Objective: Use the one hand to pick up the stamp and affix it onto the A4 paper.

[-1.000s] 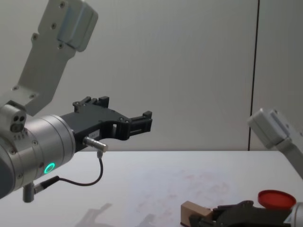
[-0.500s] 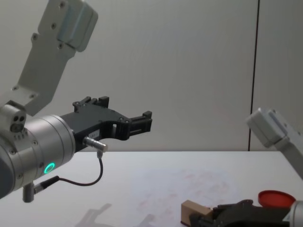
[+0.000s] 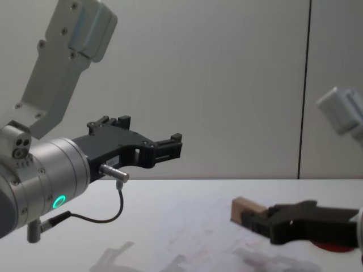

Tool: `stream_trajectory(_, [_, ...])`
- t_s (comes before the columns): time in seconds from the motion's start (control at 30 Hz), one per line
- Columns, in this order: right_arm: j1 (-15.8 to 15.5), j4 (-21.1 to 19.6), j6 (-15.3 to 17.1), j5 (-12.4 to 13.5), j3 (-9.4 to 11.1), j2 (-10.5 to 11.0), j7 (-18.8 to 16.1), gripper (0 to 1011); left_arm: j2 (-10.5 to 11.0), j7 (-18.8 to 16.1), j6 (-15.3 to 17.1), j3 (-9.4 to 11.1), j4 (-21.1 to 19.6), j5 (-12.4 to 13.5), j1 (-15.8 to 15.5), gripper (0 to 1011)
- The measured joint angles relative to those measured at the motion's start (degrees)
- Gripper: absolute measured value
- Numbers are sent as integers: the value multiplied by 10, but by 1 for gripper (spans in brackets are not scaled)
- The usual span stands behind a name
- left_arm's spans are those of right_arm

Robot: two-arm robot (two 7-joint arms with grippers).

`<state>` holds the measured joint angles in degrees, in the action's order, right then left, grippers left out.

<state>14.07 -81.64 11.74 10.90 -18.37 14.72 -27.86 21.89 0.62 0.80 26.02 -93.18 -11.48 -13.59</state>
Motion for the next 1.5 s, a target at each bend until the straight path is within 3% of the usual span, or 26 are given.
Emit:
stream_trajectory(0.37, [9,-3,-7,15,20,8,53,220,0,0,0,0,0,0,0,993])
stream_trajectory(0.83, [9,4,-12,14,43,25,108,219,0,0,0,0,0,0,0,993])
stream_trajectory(1.5, [-2,19,-3,10,57,40,126,220,0,0,0,0,0,0,0,993])
